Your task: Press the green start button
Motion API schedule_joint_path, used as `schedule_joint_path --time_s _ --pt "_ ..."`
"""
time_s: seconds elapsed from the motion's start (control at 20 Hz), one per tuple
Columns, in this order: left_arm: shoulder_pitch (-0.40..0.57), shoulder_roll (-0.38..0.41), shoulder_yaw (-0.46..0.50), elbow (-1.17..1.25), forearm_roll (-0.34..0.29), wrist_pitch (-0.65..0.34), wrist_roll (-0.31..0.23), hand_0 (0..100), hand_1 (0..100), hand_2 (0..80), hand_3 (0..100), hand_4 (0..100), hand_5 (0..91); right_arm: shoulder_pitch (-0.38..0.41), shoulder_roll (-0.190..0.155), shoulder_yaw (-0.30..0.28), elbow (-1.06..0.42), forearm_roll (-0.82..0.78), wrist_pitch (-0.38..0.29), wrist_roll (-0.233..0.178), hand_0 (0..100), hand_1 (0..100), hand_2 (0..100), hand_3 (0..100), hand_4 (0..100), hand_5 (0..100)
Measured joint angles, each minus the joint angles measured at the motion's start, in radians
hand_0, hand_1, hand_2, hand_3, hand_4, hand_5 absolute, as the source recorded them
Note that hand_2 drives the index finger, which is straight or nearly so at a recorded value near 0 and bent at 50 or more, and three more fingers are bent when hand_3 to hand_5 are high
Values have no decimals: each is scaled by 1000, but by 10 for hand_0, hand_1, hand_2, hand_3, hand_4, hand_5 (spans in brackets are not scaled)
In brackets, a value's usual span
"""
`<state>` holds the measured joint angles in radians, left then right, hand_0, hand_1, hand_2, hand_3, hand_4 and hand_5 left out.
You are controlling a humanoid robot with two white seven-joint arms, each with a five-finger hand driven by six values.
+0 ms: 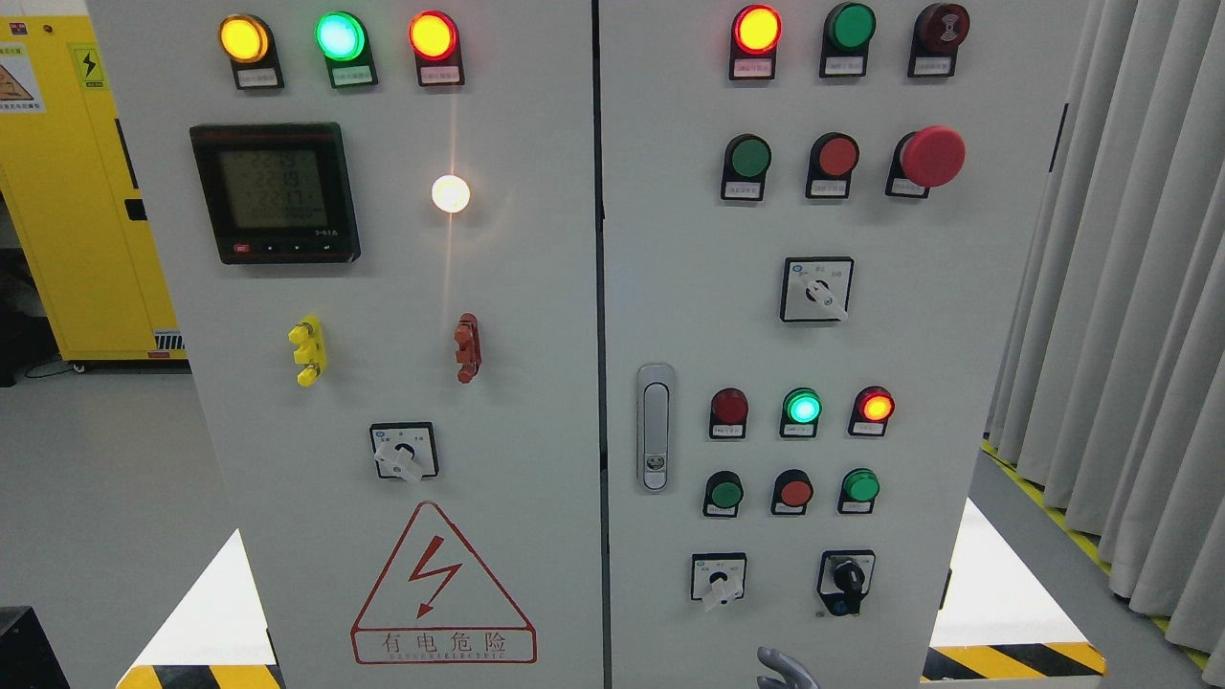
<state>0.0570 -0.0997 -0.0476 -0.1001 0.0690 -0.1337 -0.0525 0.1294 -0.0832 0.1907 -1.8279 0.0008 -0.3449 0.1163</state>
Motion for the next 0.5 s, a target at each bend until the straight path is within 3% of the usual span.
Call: schedule_joint_path --time_s 0.5 --pt "0 0 0 0 0 0 0 120 556 0 0 0 0 4 1 -10 -3 -1 -7 -1 530 714 0 142 222 142"
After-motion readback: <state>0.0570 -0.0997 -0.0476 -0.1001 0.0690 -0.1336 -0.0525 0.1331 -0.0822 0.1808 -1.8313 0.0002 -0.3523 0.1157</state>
